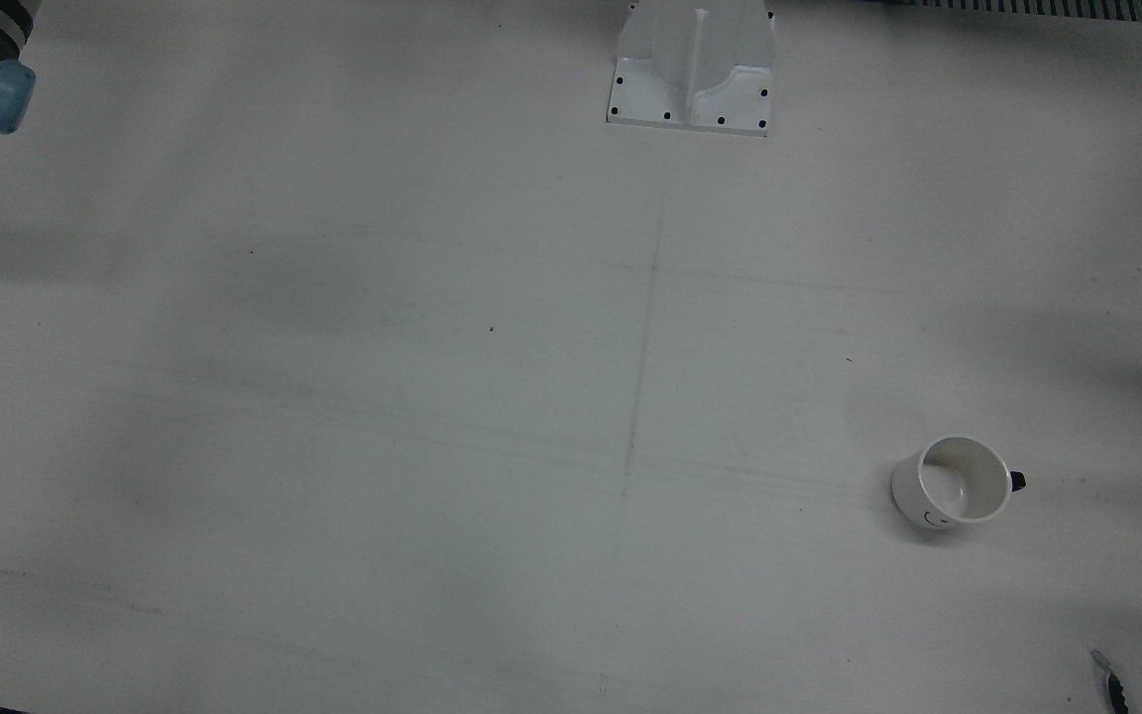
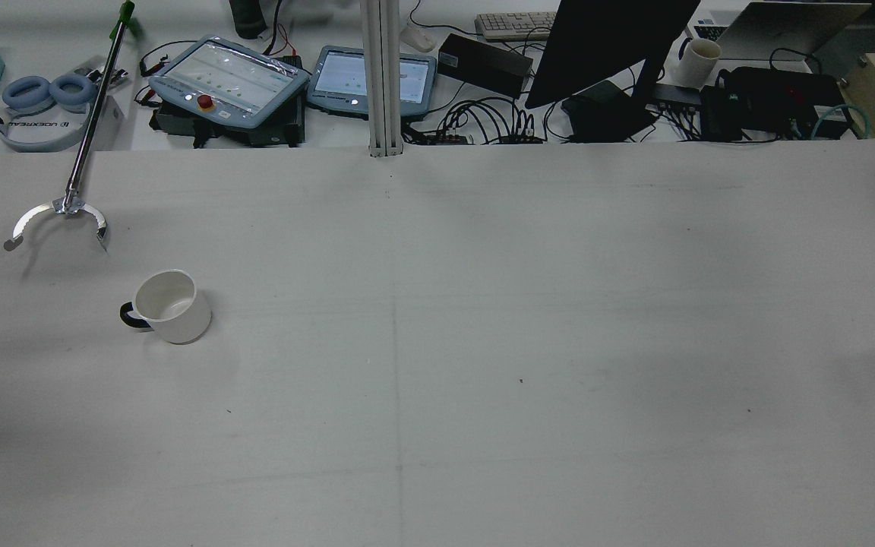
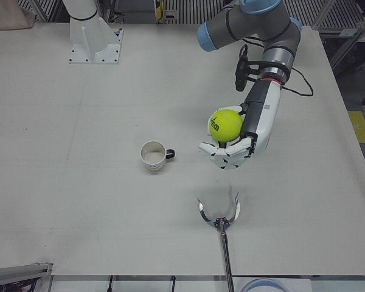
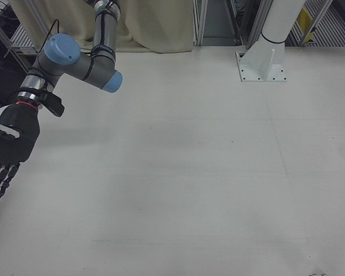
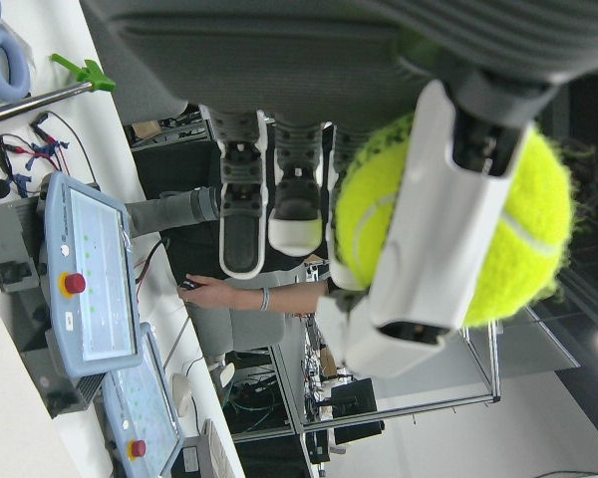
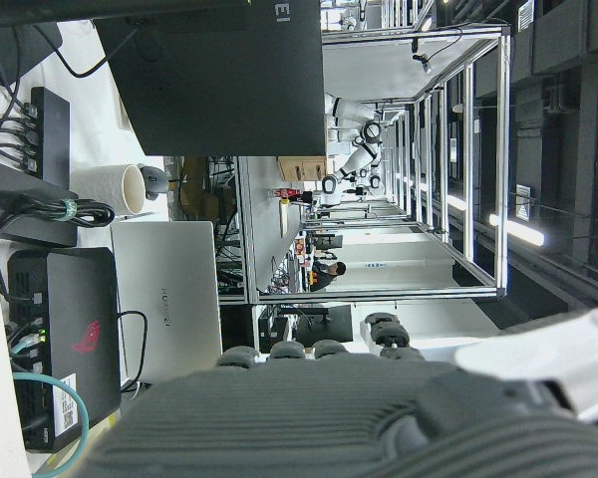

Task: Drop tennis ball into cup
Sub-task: 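Bring the left hand holding the tennis ball into view above the table, then move the left hand with the ball over the white mug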

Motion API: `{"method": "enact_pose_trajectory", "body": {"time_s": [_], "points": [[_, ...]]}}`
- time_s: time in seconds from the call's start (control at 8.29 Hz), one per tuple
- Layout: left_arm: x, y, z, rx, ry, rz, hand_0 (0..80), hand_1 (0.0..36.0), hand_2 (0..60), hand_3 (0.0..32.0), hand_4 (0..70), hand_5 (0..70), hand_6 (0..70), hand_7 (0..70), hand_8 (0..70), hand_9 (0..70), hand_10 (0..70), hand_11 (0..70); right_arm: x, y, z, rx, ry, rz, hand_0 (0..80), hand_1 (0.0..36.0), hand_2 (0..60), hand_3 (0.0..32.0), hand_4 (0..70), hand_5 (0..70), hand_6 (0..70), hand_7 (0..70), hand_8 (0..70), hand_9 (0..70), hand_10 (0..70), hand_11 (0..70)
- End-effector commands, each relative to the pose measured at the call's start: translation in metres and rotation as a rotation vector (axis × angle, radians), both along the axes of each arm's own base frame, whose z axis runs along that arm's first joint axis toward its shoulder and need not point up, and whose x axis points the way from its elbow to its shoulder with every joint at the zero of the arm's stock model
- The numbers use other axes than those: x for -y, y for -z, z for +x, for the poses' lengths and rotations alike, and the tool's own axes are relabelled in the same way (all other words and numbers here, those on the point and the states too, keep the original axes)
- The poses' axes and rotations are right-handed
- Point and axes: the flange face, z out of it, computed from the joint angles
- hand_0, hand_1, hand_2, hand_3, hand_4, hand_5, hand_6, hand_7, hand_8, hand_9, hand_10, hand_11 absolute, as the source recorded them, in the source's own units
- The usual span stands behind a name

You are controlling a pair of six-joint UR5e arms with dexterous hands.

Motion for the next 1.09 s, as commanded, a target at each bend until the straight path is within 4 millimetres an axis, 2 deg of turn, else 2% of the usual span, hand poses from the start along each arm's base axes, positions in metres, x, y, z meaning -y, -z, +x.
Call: {"method": "enact_pose_trajectory", "body": {"time_s": [0.0,0.12,0.24,0.36,0.48,0.6,0.72,0.84,0.97], "points": [[-0.007,0.008,0.064,-0.009,-0.107,0.013,80.0,36.0,45.6,0.0,49.5,29.1,70.0,70.0,54.7,70.0,24.8,40.1,0.000,0.000,0.000,0.000,0.000,0.000,0.0,0.0,0.0,0.0,0.0,0.0,0.0,0.0,0.0,0.0,0.0,0.0],[-0.010,0.008,0.080,-0.008,-0.133,0.013,80.0,36.0,44.9,0.0,48.4,29.4,70.0,70.0,53.2,70.0,21.9,35.9,0.000,-0.001,0.000,0.000,0.000,-0.002,0.0,0.0,0.0,0.0,0.0,0.0,0.0,0.0,0.0,0.0,0.0,0.0],[-0.016,0.009,0.103,-0.011,-0.174,0.024,80.0,36.0,44.4,0.0,46.8,25.1,67.0,70.0,51.9,70.0,19.4,31.9,0.000,0.000,0.000,0.000,0.000,0.000,0.0,0.0,0.0,0.0,0.0,0.0,0.0,0.0,0.0,0.0,0.0,0.0],[-0.023,0.010,0.127,-0.017,-0.209,0.029,80.0,36.0,47.8,0.0,46.1,26.5,70.0,70.0,52.4,70.0,18.1,29.8,0.000,-0.001,0.000,0.000,0.000,-0.002,0.0,0.0,0.0,0.0,0.0,0.0,0.0,0.0,0.0,0.0,0.0,0.0],[-0.024,0.010,0.133,-0.024,-0.206,0.029,80.0,36.0,45.8,0.0,46.0,23.9,66.1,70.0,51.3,70.0,17.8,29.3,0.000,-0.001,0.001,0.000,-0.001,-0.002,0.0,0.0,0.0,0.0,0.0,0.0,0.0,0.0,0.0,0.0,0.0,0.0],[-0.023,0.008,0.135,-0.020,-0.206,0.035,80.0,36.0,47.0,0.0,46.0,24.4,59.4,70.0,50.2,70.0,17.8,29.2,0.000,-0.001,0.000,0.000,0.000,-0.002,0.0,0.0,0.0,0.0,0.0,0.0,0.0,0.0,0.0,0.0,0.0,0.0],[-0.032,0.001,0.157,-0.018,-0.247,0.029,80.0,36.0,45.7,0.0,45.2,22.4,61.3,70.0,50.1,70.0,17.4,28.5,0.000,-0.001,0.001,0.000,-0.001,-0.002,0.0,0.0,0.0,0.0,0.0,0.0,0.0,0.0,0.0,0.0,0.0,0.0],[-0.032,0.000,0.163,-0.017,-0.255,0.028,80.0,36.0,47.5,0.0,44.5,22.8,68.6,70.0,51.0,70.0,17.1,27.9,0.000,-0.001,0.000,0.000,0.000,-0.002,0.0,0.0,0.0,0.0,0.0,0.0,0.0,0.0,0.0,0.0,0.0,0.0],[-0.031,0.000,0.162,-0.021,-0.243,0.028,80.0,36.0,46.8,0.0,44.0,20.9,59.6,70.0,49.0,69.8,16.7,27.2,0.000,-0.001,0.000,0.000,0.000,-0.002,0.0,0.0,0.0,0.0,0.0,0.0,0.0,0.0,0.0,0.0,0.0,0.0]]}}
